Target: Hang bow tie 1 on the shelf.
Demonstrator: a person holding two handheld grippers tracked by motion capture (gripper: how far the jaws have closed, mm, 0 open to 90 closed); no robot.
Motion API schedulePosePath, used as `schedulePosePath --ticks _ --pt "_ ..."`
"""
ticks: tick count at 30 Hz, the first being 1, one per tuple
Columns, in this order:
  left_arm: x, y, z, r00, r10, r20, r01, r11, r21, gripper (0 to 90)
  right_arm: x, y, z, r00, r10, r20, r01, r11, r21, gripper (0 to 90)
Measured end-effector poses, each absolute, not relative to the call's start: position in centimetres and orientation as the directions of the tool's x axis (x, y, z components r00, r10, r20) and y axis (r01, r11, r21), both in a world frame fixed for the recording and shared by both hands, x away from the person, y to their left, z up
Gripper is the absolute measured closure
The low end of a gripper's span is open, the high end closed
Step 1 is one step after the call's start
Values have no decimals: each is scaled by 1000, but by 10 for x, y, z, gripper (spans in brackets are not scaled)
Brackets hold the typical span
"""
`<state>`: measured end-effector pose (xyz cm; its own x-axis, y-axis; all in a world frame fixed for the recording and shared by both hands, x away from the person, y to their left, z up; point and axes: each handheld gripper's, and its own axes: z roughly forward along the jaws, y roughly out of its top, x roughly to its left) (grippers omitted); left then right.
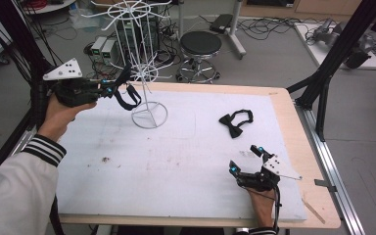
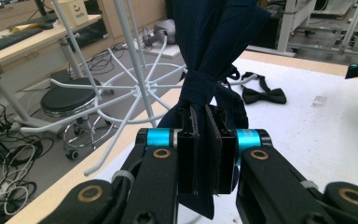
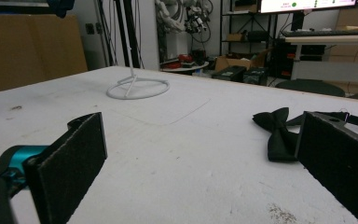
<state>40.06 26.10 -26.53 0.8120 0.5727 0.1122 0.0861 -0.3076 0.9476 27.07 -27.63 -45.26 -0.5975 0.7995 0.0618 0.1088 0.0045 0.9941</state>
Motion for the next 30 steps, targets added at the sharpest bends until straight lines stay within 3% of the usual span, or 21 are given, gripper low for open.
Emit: schedulePosePath --ticks 30 --pt "420 248 -260 780 610 141 139 -388 911 822 270 -276 -453 -595 801 66 111 1 994 12"
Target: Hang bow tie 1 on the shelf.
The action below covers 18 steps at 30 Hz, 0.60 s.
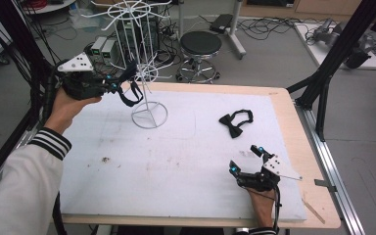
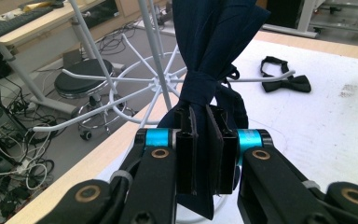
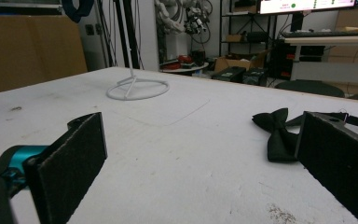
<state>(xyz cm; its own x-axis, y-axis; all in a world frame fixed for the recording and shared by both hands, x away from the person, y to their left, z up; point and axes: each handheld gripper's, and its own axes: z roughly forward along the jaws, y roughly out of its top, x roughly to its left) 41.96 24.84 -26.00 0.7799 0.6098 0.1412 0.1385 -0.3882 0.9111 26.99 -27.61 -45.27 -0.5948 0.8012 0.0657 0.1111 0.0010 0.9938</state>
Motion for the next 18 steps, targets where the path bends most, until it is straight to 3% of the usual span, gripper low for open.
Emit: schedulePosePath --ticks 2,3,4,5,6,9,10,18 --pt "420 248 -260 776 616 133 144 -378 915 814 270 -276 -453 -594 802 65 111 1 994 12" --pt "420 248 -260 777 615 133 141 -376 916 721 270 -276 -453 -595 801 65 111 1 994 12" --pt "420 247 -260 766 629 129 146 -366 919 721 270 -276 -453 -595 801 65 111 1 994 12" --pt "421 247 -260 750 650 125 160 -362 918 484 270 -276 -453 -594 802 66 111 1 994 12" --pt "422 247 -261 739 666 104 181 -345 921 375 270 -276 -453 -594 802 65 111 2 994 12" --pt "423 250 -261 750 659 50 201 -300 933 271 270 -276 -453 -595 801 64 110 3 994 12" --pt "422 251 -260 752 659 38 198 -279 940 190 270 -276 -453 -595 801 64 110 3 994 12" --pt "416 252 -256 771 636 35 159 -246 956 128 270 -276 -453 -595 801 63 109 4 994 12"
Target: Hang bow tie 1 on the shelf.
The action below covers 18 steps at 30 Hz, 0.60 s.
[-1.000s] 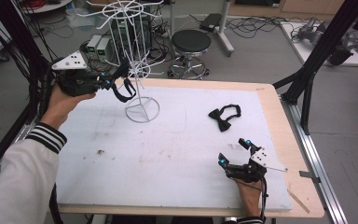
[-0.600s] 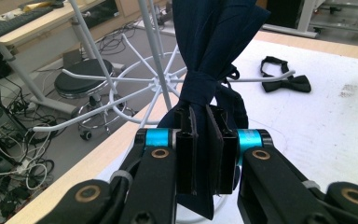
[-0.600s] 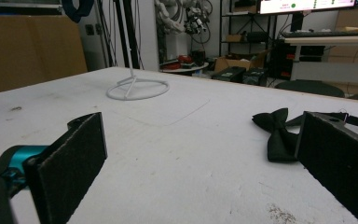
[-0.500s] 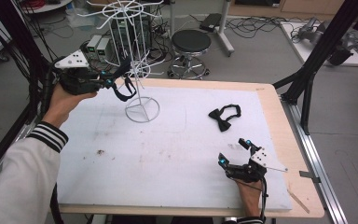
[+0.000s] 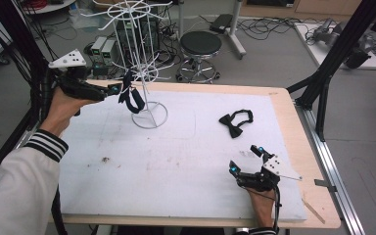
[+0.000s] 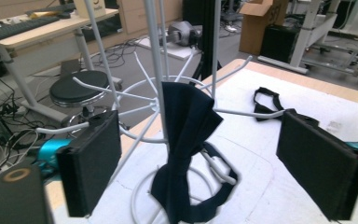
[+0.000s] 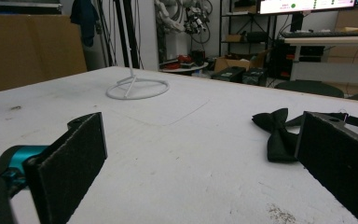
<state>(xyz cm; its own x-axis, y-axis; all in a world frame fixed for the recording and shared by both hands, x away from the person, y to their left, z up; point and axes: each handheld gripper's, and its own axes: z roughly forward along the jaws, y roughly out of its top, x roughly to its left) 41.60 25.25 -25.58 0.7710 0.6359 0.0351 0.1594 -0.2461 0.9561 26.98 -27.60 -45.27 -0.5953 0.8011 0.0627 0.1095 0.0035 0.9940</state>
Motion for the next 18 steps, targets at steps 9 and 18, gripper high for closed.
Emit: schedulePosePath --ticks 9,18 --pt "408 258 -258 797 604 5 143 -196 970 83 270 -276 -453 -590 804 75 116 -7 993 12" --pt "389 259 -260 814 581 16 107 -175 979 79 270 -276 -453 -589 805 71 111 -6 994 12"
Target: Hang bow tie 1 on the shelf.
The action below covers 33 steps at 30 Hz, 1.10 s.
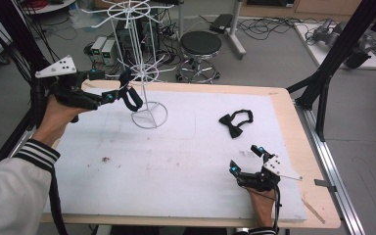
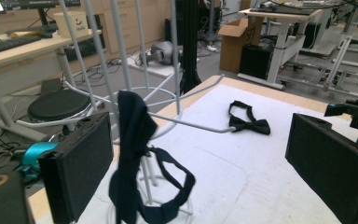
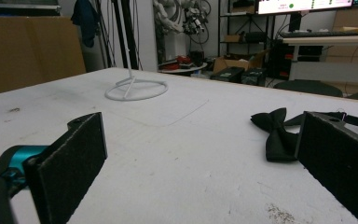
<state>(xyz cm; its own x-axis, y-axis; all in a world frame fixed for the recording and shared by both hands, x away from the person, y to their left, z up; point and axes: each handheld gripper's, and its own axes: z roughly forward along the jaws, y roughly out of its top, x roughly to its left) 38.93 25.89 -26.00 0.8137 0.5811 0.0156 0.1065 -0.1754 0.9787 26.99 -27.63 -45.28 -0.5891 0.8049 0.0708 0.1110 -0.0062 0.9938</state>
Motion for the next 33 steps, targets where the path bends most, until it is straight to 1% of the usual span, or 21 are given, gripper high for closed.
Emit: schedulePosePath --ticks 4,5,14,17,24,33 --pt "379 259 -268 811 584 38 77 -171 982 52 270 -276 -453 -589 805 74 113 -8 994 12" --pt "377 259 -270 808 588 42 75 -174 982 16 270 -276 -453 -589 805 72 112 -7 994 12" --pt "356 261 -292 825 563 54 48 -165 985 17 270 -276 -453 -587 806 77 121 -7 993 12" --pt "347 261 -303 821 566 71 31 -169 985 17 270 -276 -453 -587 806 74 118 -5 993 12" --pt "336 262 -329 805 590 68 31 -157 987 17 270 -276 -453 -586 807 73 118 -5 993 12" --pt "317 252 -358 801 589 103 -13 -155 988 17 270 -276 -453 -584 808 75 118 -7 993 12"
